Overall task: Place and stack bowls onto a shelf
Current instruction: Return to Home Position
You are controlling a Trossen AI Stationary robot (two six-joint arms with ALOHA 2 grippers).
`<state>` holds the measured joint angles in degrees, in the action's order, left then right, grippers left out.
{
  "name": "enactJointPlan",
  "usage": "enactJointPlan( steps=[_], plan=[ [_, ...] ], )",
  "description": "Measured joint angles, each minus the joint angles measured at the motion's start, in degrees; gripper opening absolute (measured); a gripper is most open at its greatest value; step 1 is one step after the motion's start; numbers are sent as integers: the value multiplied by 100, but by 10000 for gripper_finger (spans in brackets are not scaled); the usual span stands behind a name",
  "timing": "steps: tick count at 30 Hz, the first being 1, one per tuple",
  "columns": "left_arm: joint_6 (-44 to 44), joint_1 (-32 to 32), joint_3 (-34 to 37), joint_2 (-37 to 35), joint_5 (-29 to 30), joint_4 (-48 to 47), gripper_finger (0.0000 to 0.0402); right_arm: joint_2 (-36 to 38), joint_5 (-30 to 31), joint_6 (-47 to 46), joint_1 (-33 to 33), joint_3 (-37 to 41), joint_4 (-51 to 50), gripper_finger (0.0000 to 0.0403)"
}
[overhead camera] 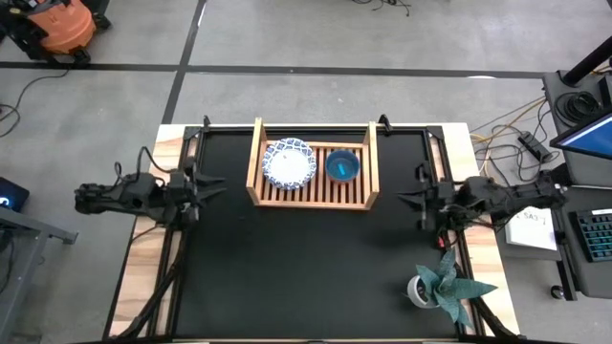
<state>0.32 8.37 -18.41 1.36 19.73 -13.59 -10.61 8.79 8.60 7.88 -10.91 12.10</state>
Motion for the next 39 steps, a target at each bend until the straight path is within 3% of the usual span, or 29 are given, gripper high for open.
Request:
enactJointPlan(
  steps=[8,18,22,26,34,39],
  plan=[
    [26,-1,185,-57,76,-6,111,1056,-428,145,-2,238,-302,11],
    [79,-1,1027,-141,74,611,111,1056,-563,181,-2,563,-151,11],
    [85,-1,1497,-140,75,1132,111,1050,-131,193,-3,910,394,11],
    [69,-8,1730,6,37,1706,111,988,305,-35,-2,1022,-182,11],
    [434,-23,1737,173,220,1658,111,942,723,194,-2,1022,-459,11],
    [447,-21,1737,273,220,1656,111,931,1072,-589,-2,1024,-860,11]
  ],
)
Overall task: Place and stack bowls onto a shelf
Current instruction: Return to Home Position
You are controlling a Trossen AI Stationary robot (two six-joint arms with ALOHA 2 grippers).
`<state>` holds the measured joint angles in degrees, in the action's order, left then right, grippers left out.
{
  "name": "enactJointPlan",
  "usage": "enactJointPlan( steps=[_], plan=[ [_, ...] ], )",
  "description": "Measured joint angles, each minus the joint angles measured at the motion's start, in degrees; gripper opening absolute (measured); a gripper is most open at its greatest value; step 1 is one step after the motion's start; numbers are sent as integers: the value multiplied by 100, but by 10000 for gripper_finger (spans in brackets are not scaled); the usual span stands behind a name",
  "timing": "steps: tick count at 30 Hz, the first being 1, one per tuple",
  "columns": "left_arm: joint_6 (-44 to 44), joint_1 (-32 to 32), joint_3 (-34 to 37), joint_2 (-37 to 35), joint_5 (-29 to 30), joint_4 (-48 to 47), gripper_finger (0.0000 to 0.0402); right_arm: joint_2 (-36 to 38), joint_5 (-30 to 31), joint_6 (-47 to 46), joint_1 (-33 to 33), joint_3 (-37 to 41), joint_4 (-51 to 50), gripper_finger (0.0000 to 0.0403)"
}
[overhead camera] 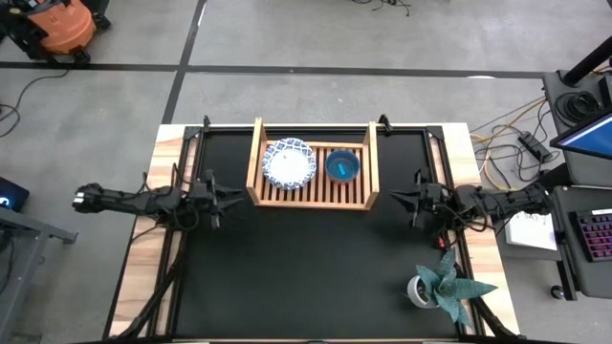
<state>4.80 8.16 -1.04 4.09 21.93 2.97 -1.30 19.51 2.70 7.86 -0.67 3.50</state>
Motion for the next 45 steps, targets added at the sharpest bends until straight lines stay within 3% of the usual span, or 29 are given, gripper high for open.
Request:
enactJointPlan(
  steps=[45],
  plan=[
    [2,2,-7,169,0,-1,111,-33,2,-121,0,7,-4,11]
  ],
)
